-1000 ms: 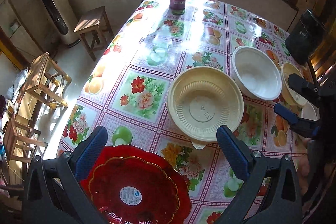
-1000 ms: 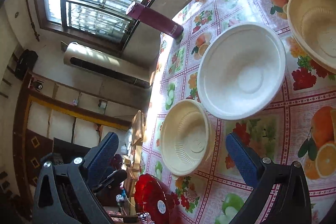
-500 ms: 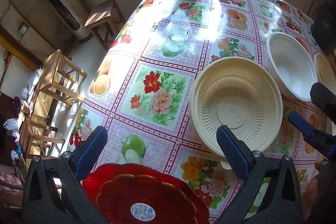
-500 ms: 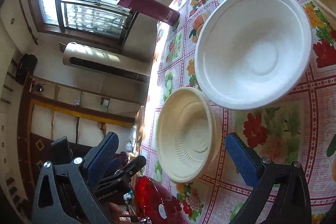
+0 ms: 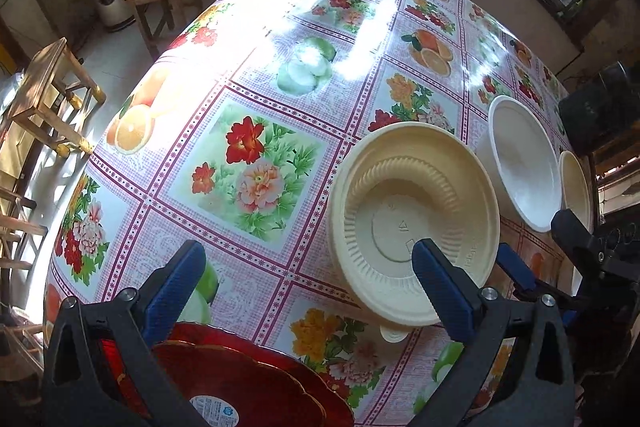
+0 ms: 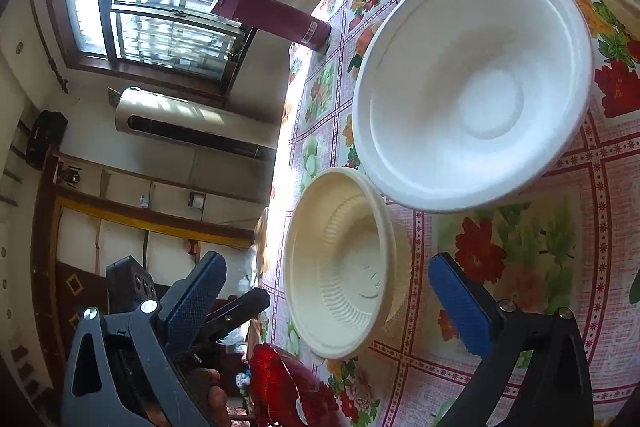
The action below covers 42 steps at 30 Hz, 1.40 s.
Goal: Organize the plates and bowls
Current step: 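Close the left tool on the beige bowl rim and lift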
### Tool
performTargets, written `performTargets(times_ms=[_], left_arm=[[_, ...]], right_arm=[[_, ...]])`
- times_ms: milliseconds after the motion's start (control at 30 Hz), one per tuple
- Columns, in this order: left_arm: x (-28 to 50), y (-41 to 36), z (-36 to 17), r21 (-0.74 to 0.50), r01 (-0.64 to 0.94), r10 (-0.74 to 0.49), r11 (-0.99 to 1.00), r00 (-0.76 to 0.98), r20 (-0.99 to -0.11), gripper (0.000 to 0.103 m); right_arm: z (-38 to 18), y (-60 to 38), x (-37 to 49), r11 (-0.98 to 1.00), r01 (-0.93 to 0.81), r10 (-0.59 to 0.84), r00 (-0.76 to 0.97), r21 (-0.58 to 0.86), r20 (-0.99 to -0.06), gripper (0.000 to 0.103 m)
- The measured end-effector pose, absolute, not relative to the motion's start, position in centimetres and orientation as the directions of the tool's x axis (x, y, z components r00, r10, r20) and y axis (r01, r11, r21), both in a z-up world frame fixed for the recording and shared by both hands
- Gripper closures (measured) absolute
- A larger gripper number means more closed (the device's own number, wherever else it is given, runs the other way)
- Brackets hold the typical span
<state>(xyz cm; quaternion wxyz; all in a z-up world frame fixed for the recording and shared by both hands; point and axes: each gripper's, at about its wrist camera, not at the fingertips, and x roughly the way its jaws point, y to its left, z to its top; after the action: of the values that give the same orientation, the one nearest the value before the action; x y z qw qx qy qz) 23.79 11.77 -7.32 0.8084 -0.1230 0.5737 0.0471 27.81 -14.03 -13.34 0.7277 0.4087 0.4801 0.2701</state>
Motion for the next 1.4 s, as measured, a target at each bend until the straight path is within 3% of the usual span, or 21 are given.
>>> performTargets(times_ms=[467,667,733,767,900,1300,1400], left_arm=[[24.5,10.4,-8.1,-0.159,-0.147,-0.1,0.976,0.347,-0.932,0.0],[24.7,10.8,-8.4,-0.161,-0.153,-0.099,0.975,0.35,-0.932,0.0],[24.8,11.0,-8.5,-0.166,-0.16,-0.102,0.973,0.348,-0.932,0.009],[24.9,11.0,-8.6,-0.166,-0.162,-0.102,0.973,0.346,-0.933,0.013],[25.0,10.9,-9.1,-0.163,-0.16,-0.102,0.974,0.333,-0.937,0.044],[25.1,10.6,-9.3,-0.17,-0.165,-0.105,0.972,0.341,-0.934,0.076],[24.9,10.8,-9.0,-0.162,-0.167,-0.095,0.973,0.354,-0.931,0.085]], right_arm=[[-13.5,-13.7,28.2,0.464,-0.062,0.829,0.382,0.884,-0.408,0.001],[-13.8,-13.8,28.2,0.517,-0.058,0.795,0.401,0.854,-0.455,0.001],[-13.8,-13.5,28.2,0.505,-0.069,0.808,0.388,0.86,-0.443,0.009],[-13.8,-13.3,28.1,0.515,-0.066,0.803,0.385,0.855,-0.454,0.019],[-14.2,-12.9,28.2,0.559,-0.055,0.778,0.38,0.827,-0.5,0.044],[-14.2,-13.0,28.1,0.613,-0.046,0.732,0.408,0.788,-0.546,0.049],[-14.2,-13.0,28.2,0.632,-0.045,0.717,0.415,0.774,-0.561,0.058]])
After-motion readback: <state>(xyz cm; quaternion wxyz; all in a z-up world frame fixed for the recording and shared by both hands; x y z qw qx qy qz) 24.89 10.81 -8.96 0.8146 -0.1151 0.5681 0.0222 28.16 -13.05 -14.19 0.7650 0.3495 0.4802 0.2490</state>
